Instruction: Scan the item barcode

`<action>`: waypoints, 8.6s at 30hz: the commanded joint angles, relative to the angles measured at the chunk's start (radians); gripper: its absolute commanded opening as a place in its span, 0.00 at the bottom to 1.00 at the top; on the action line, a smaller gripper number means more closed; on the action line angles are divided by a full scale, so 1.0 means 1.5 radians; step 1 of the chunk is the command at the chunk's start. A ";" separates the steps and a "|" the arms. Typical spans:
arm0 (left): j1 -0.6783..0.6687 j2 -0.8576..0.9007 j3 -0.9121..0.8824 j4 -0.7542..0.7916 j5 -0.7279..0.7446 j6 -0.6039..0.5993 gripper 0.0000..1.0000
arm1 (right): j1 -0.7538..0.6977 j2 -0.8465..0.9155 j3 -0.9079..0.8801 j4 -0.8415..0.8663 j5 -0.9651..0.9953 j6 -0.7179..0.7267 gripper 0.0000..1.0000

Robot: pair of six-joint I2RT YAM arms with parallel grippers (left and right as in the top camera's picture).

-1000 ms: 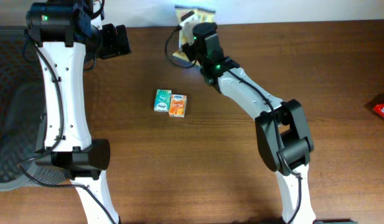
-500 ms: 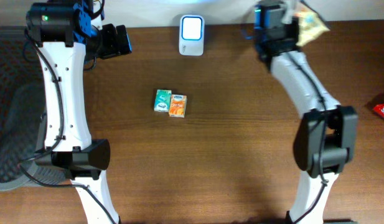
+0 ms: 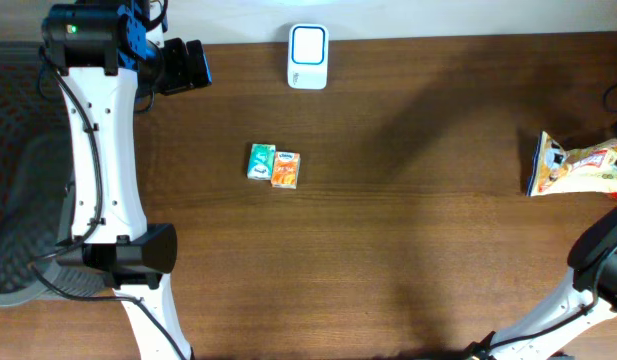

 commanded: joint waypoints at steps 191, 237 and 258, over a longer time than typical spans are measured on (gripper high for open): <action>0.001 0.001 0.002 -0.001 0.003 0.006 0.99 | 0.732 0.325 0.431 0.187 0.044 -0.648 0.04; 0.000 0.001 0.002 -0.001 0.003 0.006 0.99 | 0.169 -0.419 0.228 -0.449 -0.098 0.126 0.99; -0.001 0.001 0.002 -0.001 0.003 0.006 0.99 | 0.398 -0.832 -0.407 -0.481 -0.326 0.125 0.99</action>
